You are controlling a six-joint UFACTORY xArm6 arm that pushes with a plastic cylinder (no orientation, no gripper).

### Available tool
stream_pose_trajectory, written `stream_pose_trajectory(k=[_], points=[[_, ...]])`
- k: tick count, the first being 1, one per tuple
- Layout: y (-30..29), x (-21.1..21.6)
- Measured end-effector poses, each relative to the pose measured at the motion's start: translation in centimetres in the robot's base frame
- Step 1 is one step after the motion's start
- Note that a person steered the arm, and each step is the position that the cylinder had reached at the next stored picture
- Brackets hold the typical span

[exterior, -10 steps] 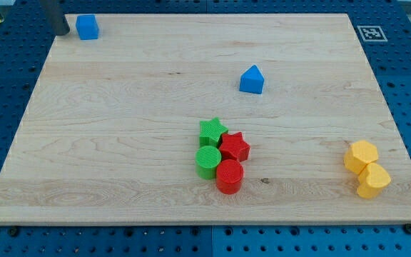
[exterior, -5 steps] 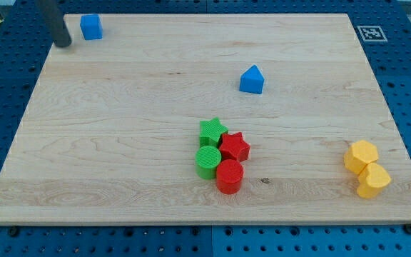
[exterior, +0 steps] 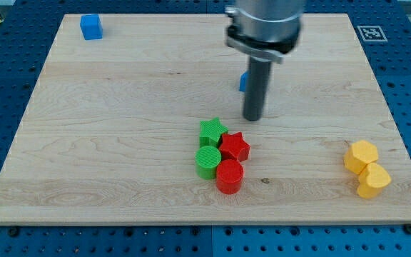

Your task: Place the blue triangle to the bottom right of the blue cube

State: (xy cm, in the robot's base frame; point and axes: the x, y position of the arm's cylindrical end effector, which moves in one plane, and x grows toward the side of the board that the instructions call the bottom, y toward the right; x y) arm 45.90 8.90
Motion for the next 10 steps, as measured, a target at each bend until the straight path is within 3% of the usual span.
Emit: stream_pose_trajectory(k=[1,3,4,10], points=[[2.3,-0.3],[0.2,-5.6],[-1.8,-9.1],[-16.2,-19.7]])
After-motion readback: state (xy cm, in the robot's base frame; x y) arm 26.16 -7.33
